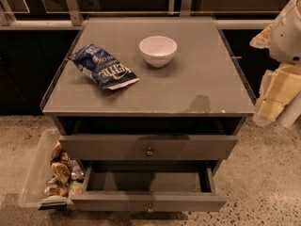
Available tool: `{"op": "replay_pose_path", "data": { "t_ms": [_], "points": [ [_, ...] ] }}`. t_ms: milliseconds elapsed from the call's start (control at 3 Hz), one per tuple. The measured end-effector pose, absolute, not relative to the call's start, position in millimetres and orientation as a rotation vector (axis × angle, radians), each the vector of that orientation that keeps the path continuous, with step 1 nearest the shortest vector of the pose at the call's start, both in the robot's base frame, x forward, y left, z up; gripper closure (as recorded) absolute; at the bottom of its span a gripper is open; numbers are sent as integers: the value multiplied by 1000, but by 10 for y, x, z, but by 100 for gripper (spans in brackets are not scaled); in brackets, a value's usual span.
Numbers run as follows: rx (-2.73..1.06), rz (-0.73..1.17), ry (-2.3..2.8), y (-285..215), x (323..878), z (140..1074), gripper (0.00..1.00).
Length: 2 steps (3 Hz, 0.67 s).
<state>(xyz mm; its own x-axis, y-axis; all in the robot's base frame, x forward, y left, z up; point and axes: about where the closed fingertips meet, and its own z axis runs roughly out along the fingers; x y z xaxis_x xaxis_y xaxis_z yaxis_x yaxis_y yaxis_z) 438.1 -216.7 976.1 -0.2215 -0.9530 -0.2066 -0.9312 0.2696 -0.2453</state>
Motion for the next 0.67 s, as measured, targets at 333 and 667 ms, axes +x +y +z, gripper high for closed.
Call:
{"op": "replay_pose_path", "data": {
  "t_ms": [333,667],
  "points": [
    [-1725,-98,2232,-2167,4381,9761,0],
    [-1684,-45,2225,-2183,4277,9570,0]
  ]
}}
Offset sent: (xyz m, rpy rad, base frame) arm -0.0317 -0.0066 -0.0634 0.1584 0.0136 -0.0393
